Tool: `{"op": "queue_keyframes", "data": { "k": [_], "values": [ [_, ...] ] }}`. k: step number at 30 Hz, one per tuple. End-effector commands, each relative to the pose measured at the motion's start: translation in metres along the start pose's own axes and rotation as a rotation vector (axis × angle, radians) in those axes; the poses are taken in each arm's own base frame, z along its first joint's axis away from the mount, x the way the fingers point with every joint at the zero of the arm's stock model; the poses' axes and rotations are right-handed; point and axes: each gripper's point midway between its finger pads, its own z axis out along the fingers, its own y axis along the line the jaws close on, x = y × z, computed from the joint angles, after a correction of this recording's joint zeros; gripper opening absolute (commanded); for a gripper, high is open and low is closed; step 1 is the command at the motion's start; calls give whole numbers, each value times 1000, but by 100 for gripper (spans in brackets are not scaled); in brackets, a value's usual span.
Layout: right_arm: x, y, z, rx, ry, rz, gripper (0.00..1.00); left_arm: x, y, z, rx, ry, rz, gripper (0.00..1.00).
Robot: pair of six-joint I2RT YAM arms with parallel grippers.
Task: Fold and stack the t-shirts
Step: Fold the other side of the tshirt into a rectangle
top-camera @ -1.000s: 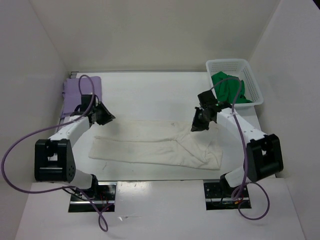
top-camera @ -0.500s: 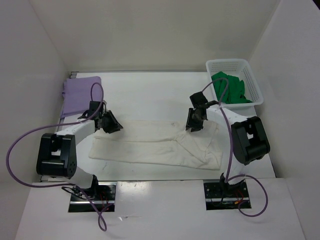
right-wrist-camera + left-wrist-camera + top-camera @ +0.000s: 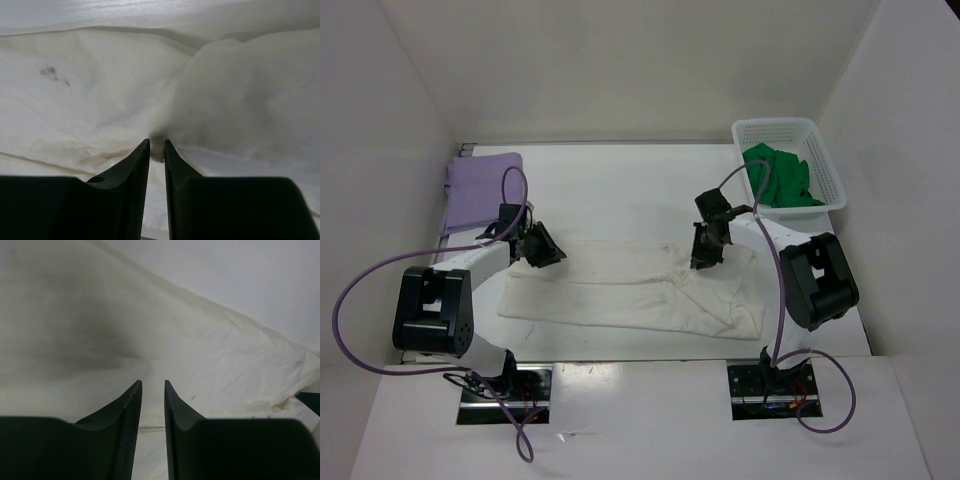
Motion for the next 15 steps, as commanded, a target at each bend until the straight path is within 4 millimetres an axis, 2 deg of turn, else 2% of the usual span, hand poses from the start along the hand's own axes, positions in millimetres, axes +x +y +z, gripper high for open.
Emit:
{"op": "queue_keyframes", "data": {
  "k": [1, 3, 5, 8, 13, 15],
  "values": [
    [6, 2, -12, -20, -4, -28, 23, -4, -6, 2, 27, -21, 2, 31],
    [13, 1, -13, -27, 19, -27, 22, -2, -5, 4, 29, -8, -1, 31],
    [16, 1, -14, -31, 33, -36, 12, -4, -7, 4, 35, -15, 2, 31],
    [24, 12, -20, -67, 60, -57, 1, -6, -11, 3, 47, -17, 5, 31],
    [57, 30, -33, -128, 160, -119, 0, -5, -12, 3, 54, -11, 5, 31],
    [64, 36, -38, -131, 170, -143, 0, -8, -15, 2, 60, -18, 8, 31]
  ]
}}
